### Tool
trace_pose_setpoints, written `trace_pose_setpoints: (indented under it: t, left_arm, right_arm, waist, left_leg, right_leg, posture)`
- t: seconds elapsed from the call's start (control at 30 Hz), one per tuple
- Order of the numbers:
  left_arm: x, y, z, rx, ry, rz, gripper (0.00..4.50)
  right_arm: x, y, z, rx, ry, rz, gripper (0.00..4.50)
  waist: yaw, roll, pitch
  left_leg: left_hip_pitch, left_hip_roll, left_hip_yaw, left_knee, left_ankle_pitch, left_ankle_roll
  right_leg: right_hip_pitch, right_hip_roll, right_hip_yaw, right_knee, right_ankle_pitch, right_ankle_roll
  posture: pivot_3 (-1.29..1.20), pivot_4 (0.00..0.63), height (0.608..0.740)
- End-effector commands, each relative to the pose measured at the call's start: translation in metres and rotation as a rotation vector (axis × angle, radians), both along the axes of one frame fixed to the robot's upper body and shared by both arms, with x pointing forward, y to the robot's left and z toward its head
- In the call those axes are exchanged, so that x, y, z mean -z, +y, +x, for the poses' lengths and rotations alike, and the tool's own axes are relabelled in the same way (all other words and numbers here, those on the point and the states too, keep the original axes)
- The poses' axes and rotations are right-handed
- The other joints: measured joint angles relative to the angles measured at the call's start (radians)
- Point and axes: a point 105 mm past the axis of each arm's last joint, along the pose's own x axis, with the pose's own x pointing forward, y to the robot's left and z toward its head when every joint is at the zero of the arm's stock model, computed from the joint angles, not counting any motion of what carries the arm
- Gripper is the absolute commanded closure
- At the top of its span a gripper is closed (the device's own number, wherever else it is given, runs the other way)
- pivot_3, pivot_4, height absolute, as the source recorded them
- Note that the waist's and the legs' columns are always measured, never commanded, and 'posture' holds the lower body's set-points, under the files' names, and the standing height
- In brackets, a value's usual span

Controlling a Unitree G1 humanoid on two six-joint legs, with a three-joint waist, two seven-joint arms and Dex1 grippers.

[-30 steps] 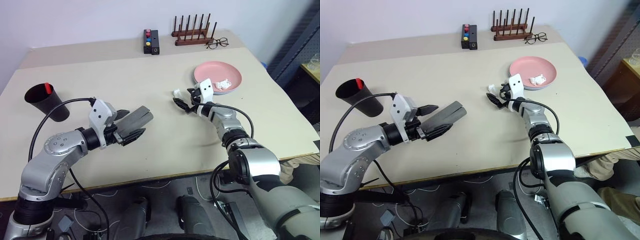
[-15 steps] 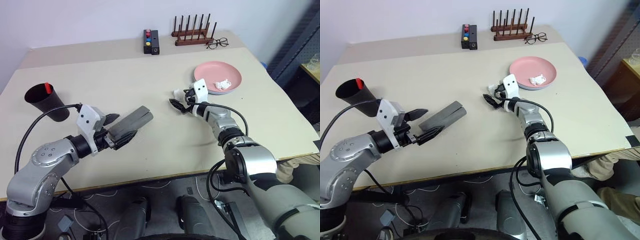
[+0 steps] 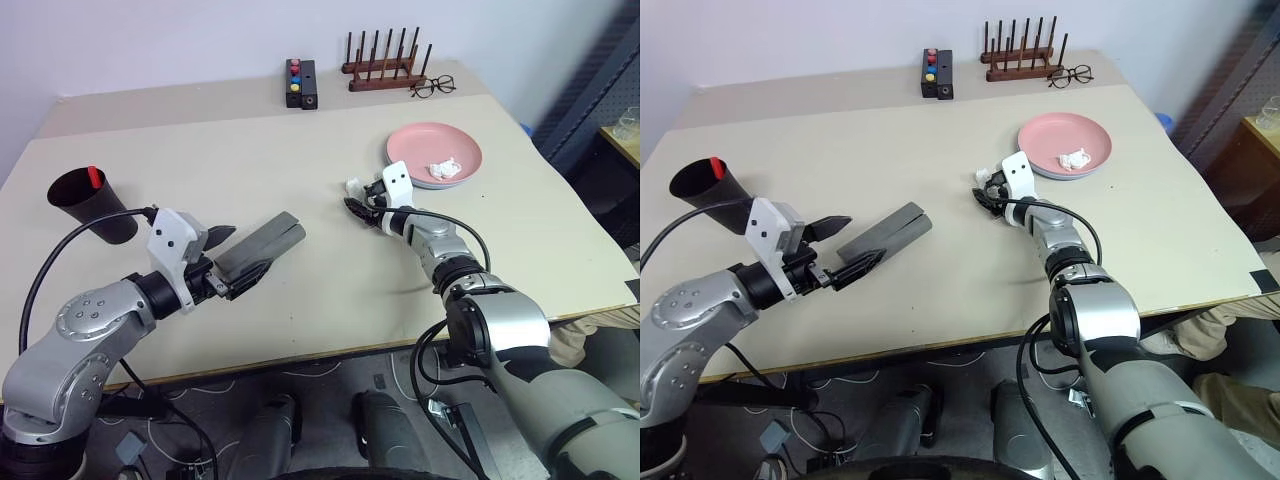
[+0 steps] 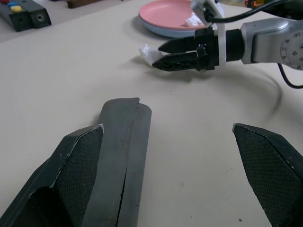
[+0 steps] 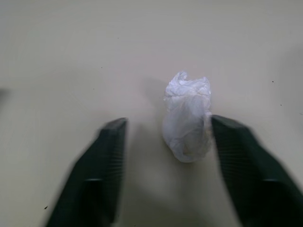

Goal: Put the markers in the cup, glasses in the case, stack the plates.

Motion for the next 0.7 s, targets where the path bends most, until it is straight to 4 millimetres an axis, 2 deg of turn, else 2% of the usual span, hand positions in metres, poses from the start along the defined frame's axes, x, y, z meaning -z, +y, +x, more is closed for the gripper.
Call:
trace_pose_setpoints:
  t: [0.03,0.3,0.53,0.6,0.63,0.7]
  left_arm:
    - [-0.011,0.000,-0.006,-0.003,-0.043,0.009,0.00]
    - [-0.011,0.000,-0.006,-0.008,-0.042,0.007,0.00]
    - [-0.011,-0.003,-0.003,0.004,-0.045,0.006,0.00]
    - [-0.011,-0.003,-0.002,0.006,-0.046,0.006,0.00]
    - [-0.011,-0.003,-0.002,0.006,-0.046,0.006,0.00]
    - [-0.012,-0.003,-0.002,0.007,-0.046,0.005,0.00]
  right_arm:
    - [-0.008,0.005,0.003,-0.004,-0.025,-0.005,3.76]
    - [-0.008,0.005,0.003,-0.001,-0.031,-0.016,3.76]
    - [-0.006,-0.003,0.003,0.026,-0.033,-0.028,3.76]
    - [-0.005,-0.006,0.004,0.037,-0.023,-0.015,4.33]
    - [-0.005,-0.006,0.003,0.036,-0.019,-0.008,4.47]
    - [-0.005,-0.007,0.004,0.039,-0.022,-0.015,4.47]
  waist:
    - [0.000,0.000,0.000]
    - [0.000,0.000,0.000]
    - [0.000,0.000,0.000]
    - [0.000,0.000,0.000]
    - [0.000,0.000,0.000]
    - [0.000,0.000,0.000]
  left_leg:
    - [0.000,0.000,0.000,0.000,0.000,0.000]
    - [0.000,0.000,0.000,0.000,0.000,0.000]
    - [0.000,0.000,0.000,0.000,0.000,0.000]
    - [0.000,0.000,0.000,0.000,0.000,0.000]
    - [0.000,0.000,0.000,0.000,0.000,0.000]
    - [0.000,0.000,0.000,0.000,0.000,0.000]
  right_leg:
    - [0.000,0.000,0.000,0.000,0.000,0.000]
    - [0.000,0.000,0.000,0.000,0.000,0.000]
    - [0.000,0.000,0.000,0.000,0.000,0.000]
    - [0.000,0.000,0.000,0.000,0.000,0.000]
    - [0.000,0.000,0.000,0.000,0.000,0.000]
    - [0.000,0.000,0.000,0.000,0.000,0.000]
  posture:
    - [0.00,0.150,0.740]
    - [0.00,0.150,0.740]
    - [0.00,0.150,0.740]
    - [0.00,0.150,0.740]
    - [0.00,0.150,0.740]
    - [0.00,0.150,0.740]
